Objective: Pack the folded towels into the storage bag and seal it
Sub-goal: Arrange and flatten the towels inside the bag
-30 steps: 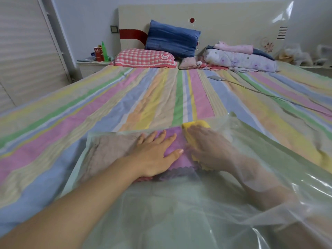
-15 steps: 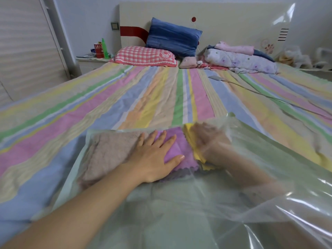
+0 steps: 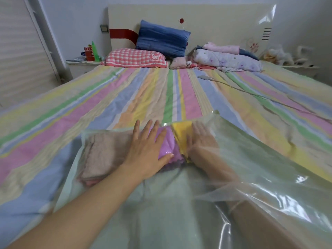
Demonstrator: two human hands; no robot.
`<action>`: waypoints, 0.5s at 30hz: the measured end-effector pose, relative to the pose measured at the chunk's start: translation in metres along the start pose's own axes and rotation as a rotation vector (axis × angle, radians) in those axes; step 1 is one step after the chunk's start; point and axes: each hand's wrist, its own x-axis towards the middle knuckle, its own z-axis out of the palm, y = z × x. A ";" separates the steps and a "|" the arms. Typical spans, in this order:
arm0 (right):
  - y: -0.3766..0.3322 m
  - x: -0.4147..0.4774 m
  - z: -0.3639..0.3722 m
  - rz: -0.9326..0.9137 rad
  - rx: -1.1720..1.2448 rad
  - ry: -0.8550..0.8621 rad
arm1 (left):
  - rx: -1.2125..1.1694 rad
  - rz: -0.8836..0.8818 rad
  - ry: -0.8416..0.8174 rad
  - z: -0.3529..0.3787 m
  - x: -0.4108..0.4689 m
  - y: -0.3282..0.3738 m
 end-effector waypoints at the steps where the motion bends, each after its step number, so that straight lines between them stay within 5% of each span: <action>1: 0.000 -0.014 -0.010 0.040 -0.010 0.085 | -0.002 0.015 0.070 -0.009 -0.002 0.005; 4: 0.007 -0.065 -0.042 0.048 -0.036 0.144 | -0.319 0.014 0.241 -0.042 -0.013 0.032; 8: 0.037 -0.144 -0.051 0.102 -0.007 -0.165 | -0.898 -0.018 0.007 -0.085 -0.044 0.093; 11: 0.034 -0.225 -0.089 0.118 -0.003 -0.247 | -0.864 0.096 0.003 -0.095 -0.069 0.132; 15: 0.036 -0.325 -0.126 -0.042 -0.100 -0.076 | -0.685 0.081 0.217 -0.125 -0.091 0.162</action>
